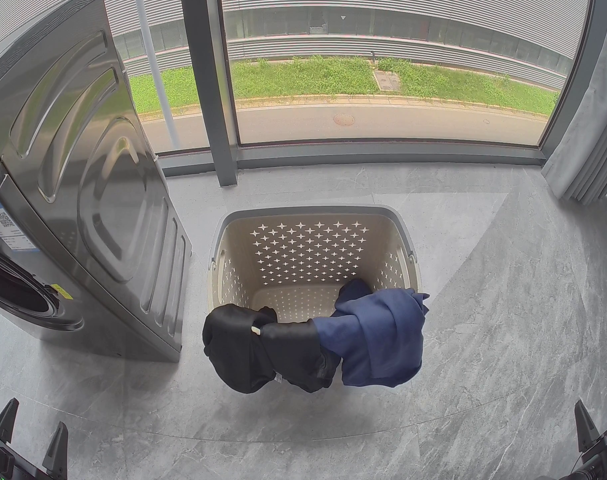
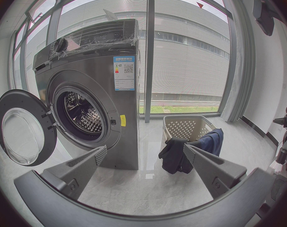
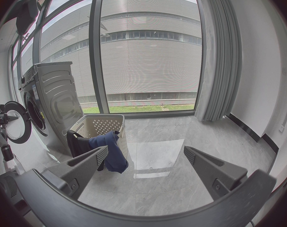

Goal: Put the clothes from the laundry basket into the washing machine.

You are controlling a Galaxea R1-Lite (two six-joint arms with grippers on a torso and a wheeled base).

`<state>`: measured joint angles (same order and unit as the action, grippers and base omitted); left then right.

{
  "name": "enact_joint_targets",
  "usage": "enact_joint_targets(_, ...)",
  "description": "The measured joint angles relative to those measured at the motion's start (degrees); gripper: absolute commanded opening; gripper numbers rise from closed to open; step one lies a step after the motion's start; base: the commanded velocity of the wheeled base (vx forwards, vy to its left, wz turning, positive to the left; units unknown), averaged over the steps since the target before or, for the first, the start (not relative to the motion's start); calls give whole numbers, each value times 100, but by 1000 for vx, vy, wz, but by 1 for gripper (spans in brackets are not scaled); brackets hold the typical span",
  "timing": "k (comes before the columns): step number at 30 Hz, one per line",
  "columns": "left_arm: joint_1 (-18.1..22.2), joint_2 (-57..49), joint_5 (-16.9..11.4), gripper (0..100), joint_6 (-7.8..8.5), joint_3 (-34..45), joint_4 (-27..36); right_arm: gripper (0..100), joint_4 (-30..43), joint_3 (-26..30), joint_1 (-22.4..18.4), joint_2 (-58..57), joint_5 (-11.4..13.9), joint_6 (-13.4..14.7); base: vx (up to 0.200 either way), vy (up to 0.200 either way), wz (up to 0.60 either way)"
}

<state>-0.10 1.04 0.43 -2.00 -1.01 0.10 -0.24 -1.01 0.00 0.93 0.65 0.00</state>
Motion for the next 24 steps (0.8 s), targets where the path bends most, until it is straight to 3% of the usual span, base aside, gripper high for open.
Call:
enact_joint_targets(14,0,0,0,100,11,0,0,100,-123,-11,-11,0,41,10,0,0,0)
enact_joint_targets(24,0,0,0,100,17,0,0,100,-262,-733,168,846,250,144,0,0,0)
